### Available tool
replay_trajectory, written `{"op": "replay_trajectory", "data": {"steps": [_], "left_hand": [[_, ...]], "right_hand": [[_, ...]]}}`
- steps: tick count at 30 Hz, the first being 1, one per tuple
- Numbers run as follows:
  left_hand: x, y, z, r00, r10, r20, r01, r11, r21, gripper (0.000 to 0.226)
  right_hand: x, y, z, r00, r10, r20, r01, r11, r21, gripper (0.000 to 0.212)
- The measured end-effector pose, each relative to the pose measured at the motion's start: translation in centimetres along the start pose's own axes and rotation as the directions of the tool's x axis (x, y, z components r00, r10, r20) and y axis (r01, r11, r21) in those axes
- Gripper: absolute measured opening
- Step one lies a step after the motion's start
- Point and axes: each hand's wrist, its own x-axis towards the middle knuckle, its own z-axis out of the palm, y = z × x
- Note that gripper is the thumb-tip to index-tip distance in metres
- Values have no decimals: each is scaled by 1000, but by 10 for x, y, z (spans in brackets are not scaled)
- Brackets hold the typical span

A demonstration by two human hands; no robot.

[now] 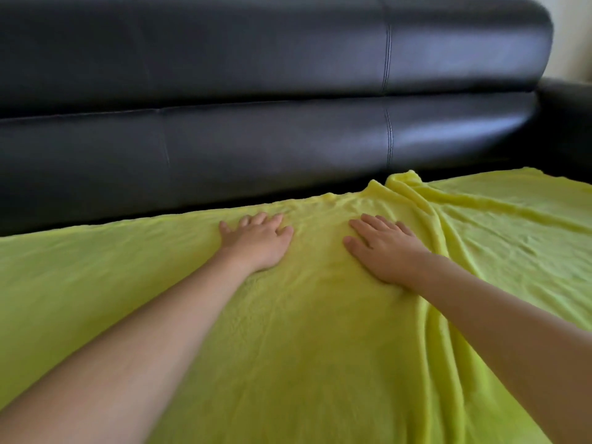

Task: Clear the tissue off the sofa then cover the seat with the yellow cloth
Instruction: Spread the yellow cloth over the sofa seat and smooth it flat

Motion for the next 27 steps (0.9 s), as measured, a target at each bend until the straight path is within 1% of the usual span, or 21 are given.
{"op": "replay_trajectory", "data": {"steps": [2, 3, 5, 6, 7, 9, 11, 12, 14, 16, 18, 19, 21, 23, 24, 27], "left_hand": [[2, 1, -2, 1000, -24, 19, 24, 1000, -5, 62], [3, 1, -3, 999, -34, 28, 34, 999, -11, 63], [5, 4, -8, 999, -29, 22, 29, 999, -26, 62], [4, 7, -10, 1000, 0, 8, 1, 999, -49, 61], [2, 12, -12, 999, 46, -3, -46, 996, -79, 59], [-3, 25, -12, 988, 156, 20, -153, 982, -113, 57], [-3, 29, -6, 976, 210, 56, -205, 975, -80, 59], [0, 27, -4, 977, 206, 62, -202, 977, -66, 60], [5, 19, -4, 987, 146, 59, -142, 988, -66, 62], [6, 14, -9, 996, 68, 51, -66, 997, -30, 63], [0, 18, -13, 999, 37, 1, -37, 998, 41, 62], [-6, 23, -14, 998, 52, -36, -50, 997, 59, 61], [-22, 40, -13, 992, 100, -82, -96, 994, 52, 59], [-36, 58, -9, 989, 131, -65, -131, 991, 5, 60], [-41, 67, -6, 990, 136, -46, -137, 991, -8, 62], [-46, 82, -1, 991, 136, 3, -136, 990, 33, 65]], "right_hand": [[-9, 2, -6, 998, 52, -28, -52, 998, -18, 63], [-15, -1, -9, 997, 48, -61, -50, 998, -26, 63], [-31, -8, -14, 990, -15, -142, 11, 1000, -25, 62], [-38, -11, -15, 985, -48, -164, 45, 999, -24, 61], [-44, -14, -14, 984, -68, -163, 65, 998, -22, 60], [-52, -12, -11, 993, -49, -107, 48, 999, -12, 59], [-55, -1, -4, 1000, -10, -22, 10, 1000, 4, 59], [-56, 6, -1, 1000, -1, 1, 1, 1000, 6, 59], [-58, 18, 1, 1000, 3, -18, -3, 1000, 19, 59], [-64, 24, 0, 995, -4, -102, 8, 999, 41, 59], [-72, 26, 0, 984, -31, -178, 40, 998, 45, 58], [-76, 26, 1, 983, -40, -179, 48, 998, 43, 58], [-79, 30, 5, 992, -43, -116, 49, 998, 43, 61], [-73, 35, 7, 998, -36, -46, 38, 998, 43, 64], [-69, 38, 6, 999, -39, -34, 41, 998, 45, 64], [-61, 38, 5, 998, -48, -50, 52, 996, 69, 62]]}}
